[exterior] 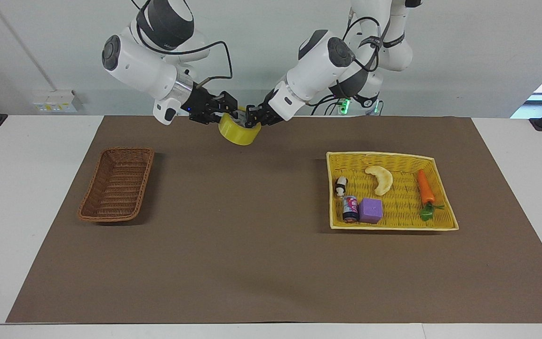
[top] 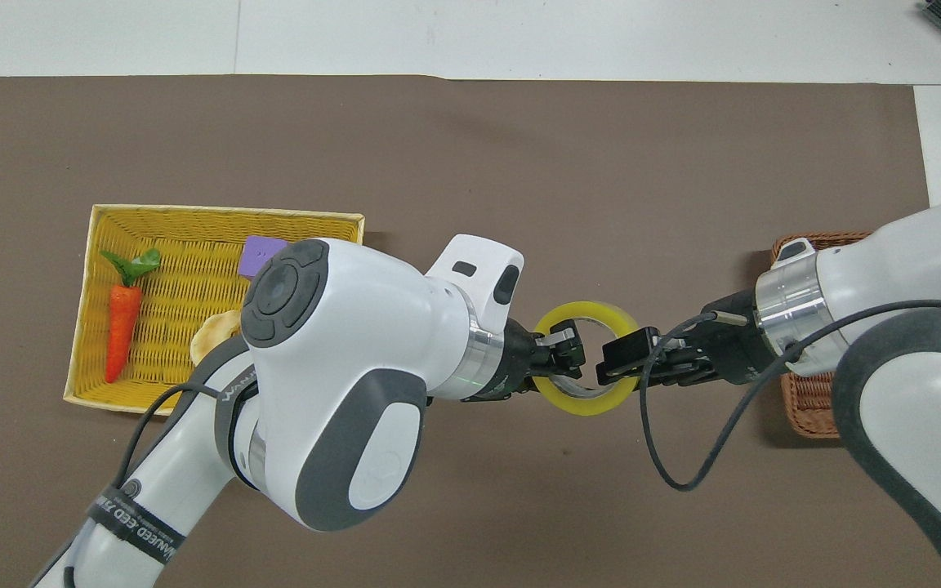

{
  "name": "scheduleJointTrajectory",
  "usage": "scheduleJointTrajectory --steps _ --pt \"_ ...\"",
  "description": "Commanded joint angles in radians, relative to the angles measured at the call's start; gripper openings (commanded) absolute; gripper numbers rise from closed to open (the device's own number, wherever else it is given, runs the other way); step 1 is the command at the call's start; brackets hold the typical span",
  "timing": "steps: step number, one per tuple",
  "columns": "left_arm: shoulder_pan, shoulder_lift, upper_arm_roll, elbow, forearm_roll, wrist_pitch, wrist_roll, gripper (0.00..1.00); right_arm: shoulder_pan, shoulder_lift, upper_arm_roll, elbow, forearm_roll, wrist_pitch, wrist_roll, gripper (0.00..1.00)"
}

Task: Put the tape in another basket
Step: 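Grasp the tape roll with the right gripper while the left gripper holds it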

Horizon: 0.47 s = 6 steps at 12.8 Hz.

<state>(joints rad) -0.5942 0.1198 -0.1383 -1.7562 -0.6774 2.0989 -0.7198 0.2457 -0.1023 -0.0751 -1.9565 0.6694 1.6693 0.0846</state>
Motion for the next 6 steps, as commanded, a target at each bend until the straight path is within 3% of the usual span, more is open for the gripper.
scheduleJointTrajectory --steps 1,4,6 --pt "0.001 -0.048 0.006 -0.022 -0.059 0.02 0.002 1.0 -0.003 0.007 0.001 0.033 0.015 0.004 0.02 0.0" --pt "0.048 -0.081 0.009 -0.026 -0.088 0.0 0.049 1.0 -0.022 0.007 -0.006 0.045 -0.001 -0.011 0.009 0.0" --pt "0.106 -0.103 0.014 -0.032 -0.085 -0.093 0.072 1.0 -0.048 0.009 -0.006 0.045 -0.037 -0.01 -0.029 0.0"
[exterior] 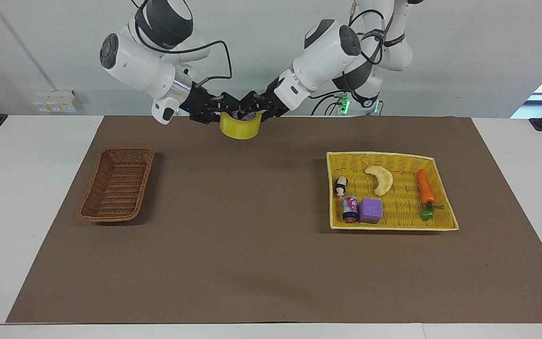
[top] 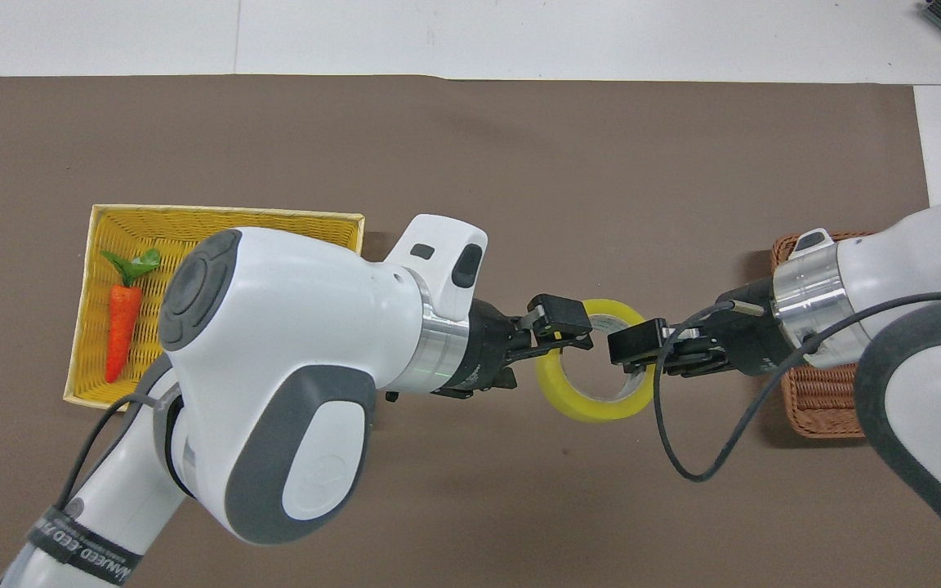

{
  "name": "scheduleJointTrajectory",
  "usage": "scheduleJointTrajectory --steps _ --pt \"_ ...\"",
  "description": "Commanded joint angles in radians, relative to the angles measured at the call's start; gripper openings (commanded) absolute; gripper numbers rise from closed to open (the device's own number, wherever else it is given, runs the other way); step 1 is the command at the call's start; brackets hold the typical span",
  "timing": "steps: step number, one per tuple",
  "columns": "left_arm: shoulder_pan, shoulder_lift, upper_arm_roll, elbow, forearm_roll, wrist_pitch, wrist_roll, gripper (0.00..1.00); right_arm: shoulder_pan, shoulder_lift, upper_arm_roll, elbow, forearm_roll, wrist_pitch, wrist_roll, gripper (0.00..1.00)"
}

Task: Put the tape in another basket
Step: 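Grasp the tape roll with the right gripper while the left gripper holds it, then carry the tape over the basket with the right gripper while the left gripper withdraws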

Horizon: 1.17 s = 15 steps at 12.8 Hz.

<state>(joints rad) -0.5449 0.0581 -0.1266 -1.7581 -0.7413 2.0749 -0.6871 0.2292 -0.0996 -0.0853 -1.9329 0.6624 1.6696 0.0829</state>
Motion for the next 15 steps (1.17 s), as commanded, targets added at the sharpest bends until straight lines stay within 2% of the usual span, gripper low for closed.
scheduleJointTrajectory --steps 1,3,6,9,13,15 --pt "0.089 -0.053 0.002 -0.03 -0.02 -0.103 0.041 1.0 -0.046 0.006 0.005 0.02 -0.05 -0.013 -0.061 0.0" --pt "0.126 -0.06 -0.001 -0.029 -0.02 -0.121 0.043 1.0 -0.085 0.006 0.004 0.02 -0.088 -0.028 -0.11 0.0" --pt "0.149 -0.081 0.01 -0.026 0.0 -0.142 0.04 1.0 -0.157 0.003 0.004 0.003 -0.246 -0.027 -0.23 0.0" --pt "0.226 -0.081 0.021 -0.023 0.199 -0.215 0.06 1.0 -0.284 0.035 0.004 -0.029 -0.339 0.007 -0.404 0.0" --pt "0.394 -0.076 0.021 -0.021 0.388 -0.274 0.317 1.0 -0.408 0.148 0.004 -0.029 -0.375 0.156 -0.519 0.0" --pt "0.489 -0.07 0.021 -0.017 0.465 -0.28 0.501 1.0 -0.447 0.188 0.004 -0.027 -0.391 0.167 -0.525 0.0"
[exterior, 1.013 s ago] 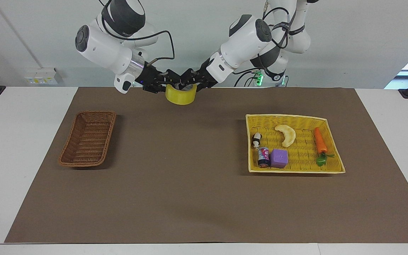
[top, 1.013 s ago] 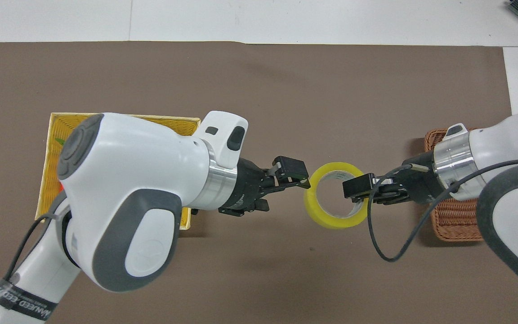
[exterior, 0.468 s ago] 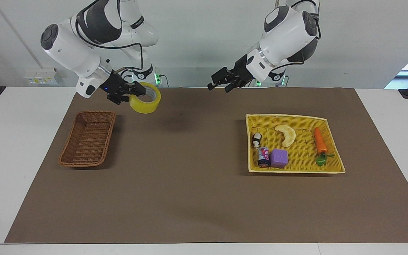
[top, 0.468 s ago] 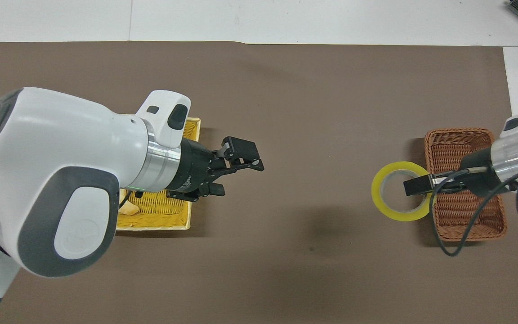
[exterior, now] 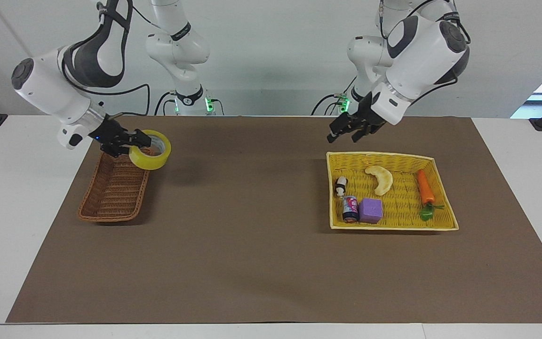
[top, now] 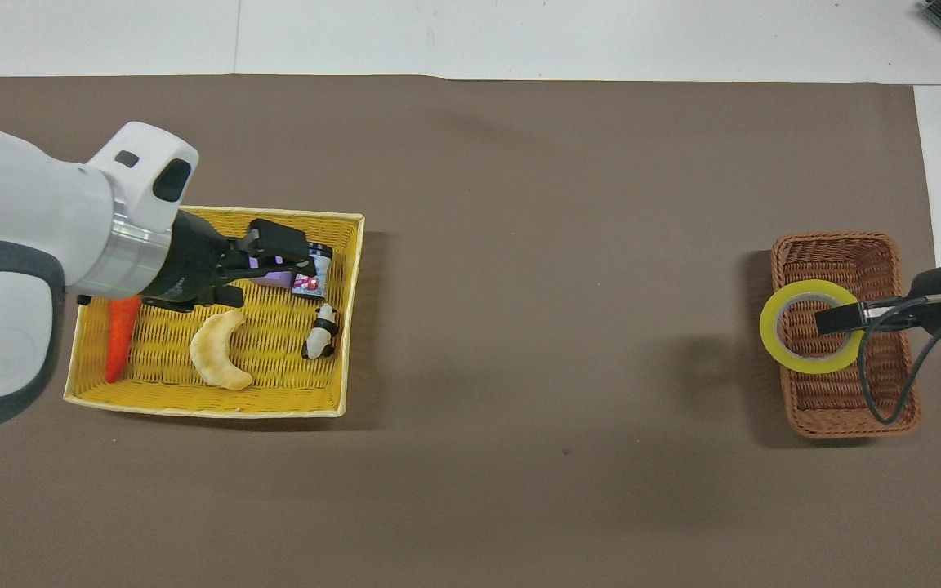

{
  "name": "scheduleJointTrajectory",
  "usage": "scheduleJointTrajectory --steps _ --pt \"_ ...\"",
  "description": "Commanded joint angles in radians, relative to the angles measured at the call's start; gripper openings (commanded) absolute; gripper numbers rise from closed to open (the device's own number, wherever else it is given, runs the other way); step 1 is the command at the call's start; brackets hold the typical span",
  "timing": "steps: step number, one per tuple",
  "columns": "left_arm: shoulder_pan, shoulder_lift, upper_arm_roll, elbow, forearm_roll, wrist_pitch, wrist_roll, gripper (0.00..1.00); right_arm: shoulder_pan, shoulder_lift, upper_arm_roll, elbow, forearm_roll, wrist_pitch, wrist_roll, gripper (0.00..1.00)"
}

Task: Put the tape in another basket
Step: 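Carry the tape over the basket with the right gripper while the left gripper withdraws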

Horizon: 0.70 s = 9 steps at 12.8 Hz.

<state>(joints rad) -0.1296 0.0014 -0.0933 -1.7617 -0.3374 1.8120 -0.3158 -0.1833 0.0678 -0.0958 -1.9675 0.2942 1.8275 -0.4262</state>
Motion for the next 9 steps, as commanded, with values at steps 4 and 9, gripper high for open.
scheduleJointTrajectory --steps 4,9 --pt "0.18 -0.017 -0.011 0.016 0.269 -0.039 0.374 1.0 -0.112 0.086 0.013 0.01 -0.049 0.067 -0.14 0.0" --pt "0.191 0.0 -0.011 0.224 0.37 -0.264 0.397 1.0 -0.162 0.142 0.011 0.009 -0.049 0.095 -0.242 0.0"
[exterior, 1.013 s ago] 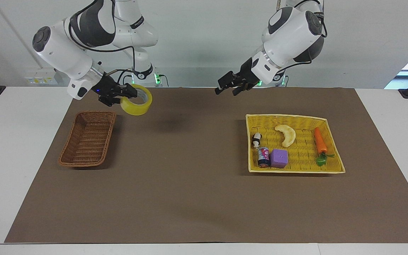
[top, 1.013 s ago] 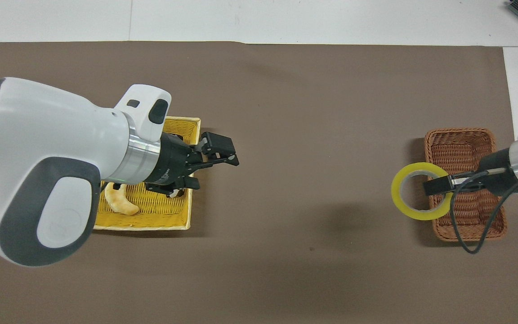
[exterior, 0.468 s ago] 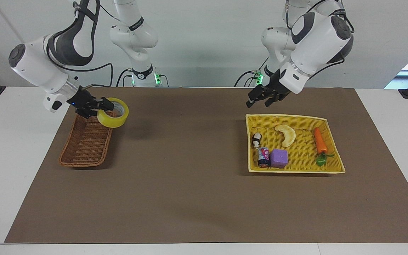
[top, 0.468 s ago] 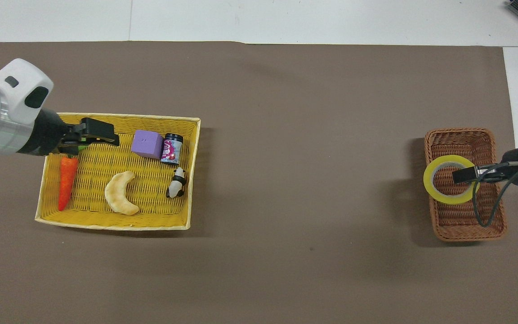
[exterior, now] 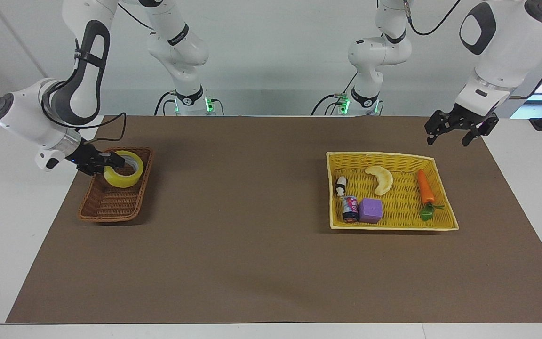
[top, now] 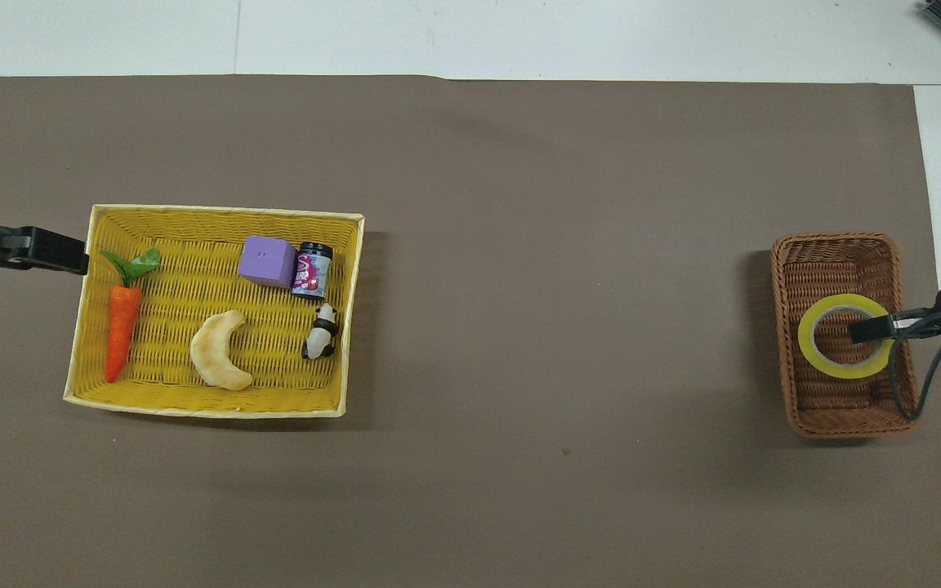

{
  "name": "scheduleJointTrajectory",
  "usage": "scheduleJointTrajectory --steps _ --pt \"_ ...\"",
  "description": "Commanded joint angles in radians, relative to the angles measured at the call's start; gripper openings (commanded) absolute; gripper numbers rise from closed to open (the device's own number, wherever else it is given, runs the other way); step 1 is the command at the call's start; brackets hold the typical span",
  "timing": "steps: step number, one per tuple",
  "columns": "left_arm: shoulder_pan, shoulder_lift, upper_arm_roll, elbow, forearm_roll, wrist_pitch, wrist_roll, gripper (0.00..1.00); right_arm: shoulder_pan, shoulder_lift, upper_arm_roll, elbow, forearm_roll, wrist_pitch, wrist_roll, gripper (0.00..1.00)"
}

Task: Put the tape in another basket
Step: 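Lower the tape into the wicker basket with the right gripper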

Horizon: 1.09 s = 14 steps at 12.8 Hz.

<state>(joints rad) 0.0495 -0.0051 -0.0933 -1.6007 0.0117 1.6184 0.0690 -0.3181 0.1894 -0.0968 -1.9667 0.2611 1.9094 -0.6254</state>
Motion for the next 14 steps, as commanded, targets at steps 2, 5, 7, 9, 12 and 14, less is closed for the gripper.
scheduleJointTrajectory --steps 2,5,7,9,12,14 --pt "0.01 0.001 -0.01 0.067 0.01 -0.081 -0.001 1.0 -0.036 0.033 0.014 0.006 -0.017 0.014 -0.054 0.07" --pt "0.033 -0.006 -0.005 0.056 0.001 -0.084 -0.021 1.0 -0.035 0.033 0.014 0.005 -0.016 0.028 -0.048 0.4" --pt "0.036 -0.01 -0.005 0.061 -0.038 -0.091 -0.076 1.0 -0.03 0.033 0.014 0.005 -0.016 0.028 -0.036 0.81" --pt "0.032 -0.015 -0.008 0.056 -0.035 -0.092 -0.087 1.0 -0.03 0.035 0.014 0.005 -0.016 0.028 -0.034 1.0" --pt "0.038 -0.015 -0.008 0.058 -0.036 -0.092 -0.087 1.0 -0.03 0.042 0.016 0.021 -0.013 0.027 -0.03 1.0" --pt "0.041 -0.015 -0.006 0.056 -0.036 -0.091 -0.087 1.0 -0.03 0.059 0.016 0.057 -0.003 0.019 -0.031 1.0"
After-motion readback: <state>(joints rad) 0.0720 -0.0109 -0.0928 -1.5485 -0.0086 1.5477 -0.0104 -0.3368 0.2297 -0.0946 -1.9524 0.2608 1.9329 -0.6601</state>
